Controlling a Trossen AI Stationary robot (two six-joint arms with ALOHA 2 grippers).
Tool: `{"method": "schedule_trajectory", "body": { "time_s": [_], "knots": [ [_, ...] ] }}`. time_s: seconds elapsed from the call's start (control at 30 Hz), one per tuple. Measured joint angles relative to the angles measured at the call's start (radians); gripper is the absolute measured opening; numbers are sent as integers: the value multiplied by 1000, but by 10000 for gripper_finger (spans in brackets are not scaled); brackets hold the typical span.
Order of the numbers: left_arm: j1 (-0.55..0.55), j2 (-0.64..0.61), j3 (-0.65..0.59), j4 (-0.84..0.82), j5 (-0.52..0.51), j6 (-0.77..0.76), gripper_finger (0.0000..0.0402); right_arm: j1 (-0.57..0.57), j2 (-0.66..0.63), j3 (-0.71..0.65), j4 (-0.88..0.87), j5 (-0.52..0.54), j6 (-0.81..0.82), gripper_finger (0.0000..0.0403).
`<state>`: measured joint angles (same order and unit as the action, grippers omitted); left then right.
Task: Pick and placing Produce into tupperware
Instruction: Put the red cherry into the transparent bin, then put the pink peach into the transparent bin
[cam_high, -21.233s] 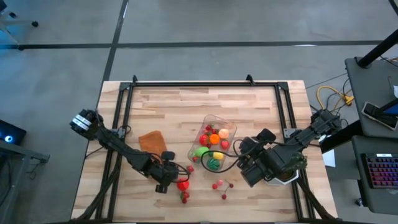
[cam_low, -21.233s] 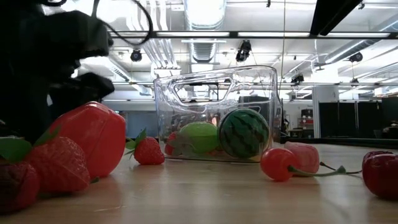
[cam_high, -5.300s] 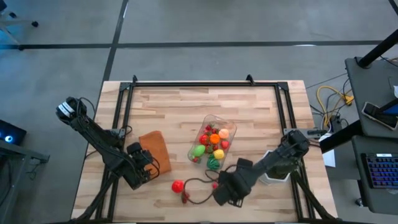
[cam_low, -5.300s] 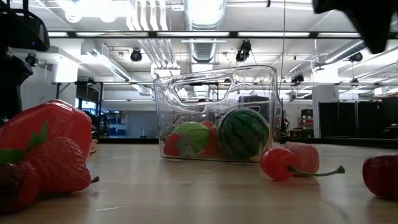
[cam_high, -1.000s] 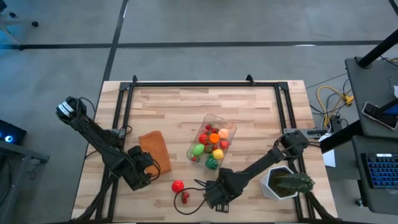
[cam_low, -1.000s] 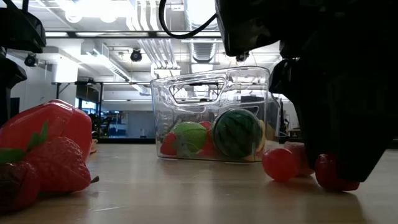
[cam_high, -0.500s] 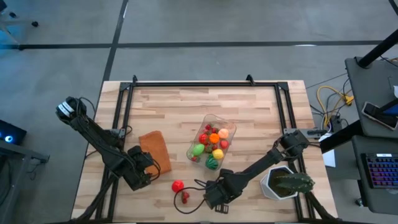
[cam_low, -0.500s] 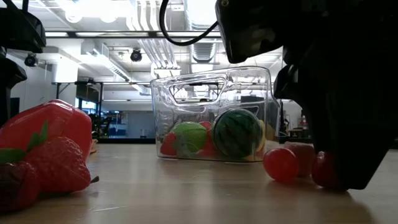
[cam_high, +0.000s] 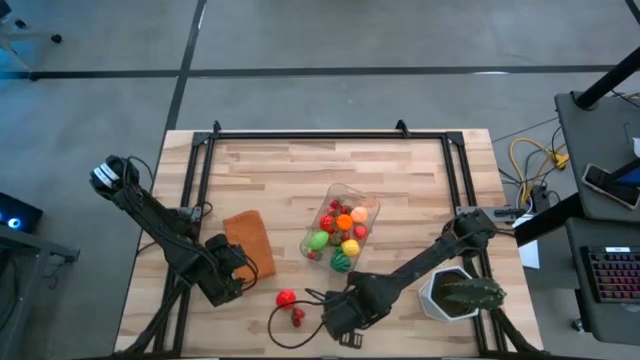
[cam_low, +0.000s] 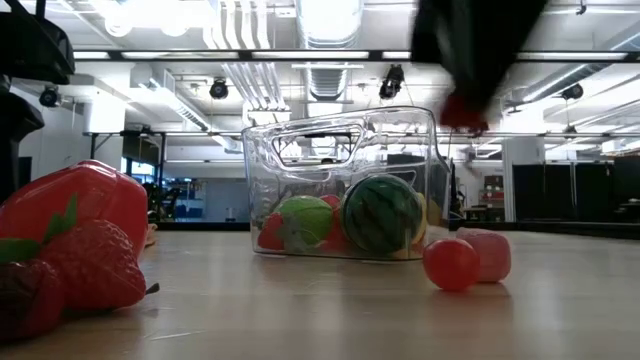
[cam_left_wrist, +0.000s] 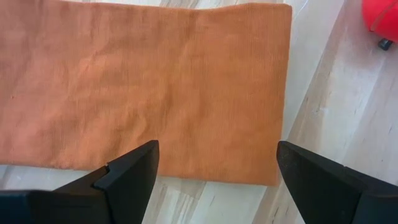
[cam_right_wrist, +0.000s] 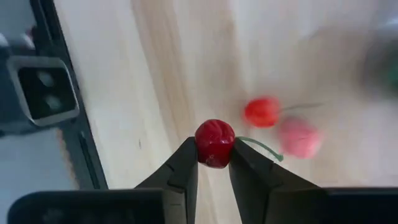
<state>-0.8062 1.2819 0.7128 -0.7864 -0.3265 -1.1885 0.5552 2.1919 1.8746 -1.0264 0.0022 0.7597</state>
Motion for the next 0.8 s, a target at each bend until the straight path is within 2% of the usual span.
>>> {"method": "schedule_trajectory", "body": {
  "time_s": [0.17, 0.3, 0.43, 0.57, 0.67, 0.8],
  "knots": [
    [0, 0, 0, 0, -6, 0, 311, -52, -7, 159, -153, 192, -1, 72],
    [0, 0, 0, 0, -7, -2, 311, -137, -10, 244, -281, 281, -4, 72],
    [0, 0, 0, 1, -7, -6, 311, -241, -11, 274, -403, 284, -3, 72],
    [0, 0, 0, 4, -2, -8, 311, -336, -11, 248, -453, 233, -44, 80],
    [1, 0, 0, 11, 5, -10, 311, -361, -11, 240, -455, 226, -99, 109],
    [1, 0, 0, 26, 7, -11, 311, -359, -11, 242, -455, 229, -113, 174]
  ]
}}
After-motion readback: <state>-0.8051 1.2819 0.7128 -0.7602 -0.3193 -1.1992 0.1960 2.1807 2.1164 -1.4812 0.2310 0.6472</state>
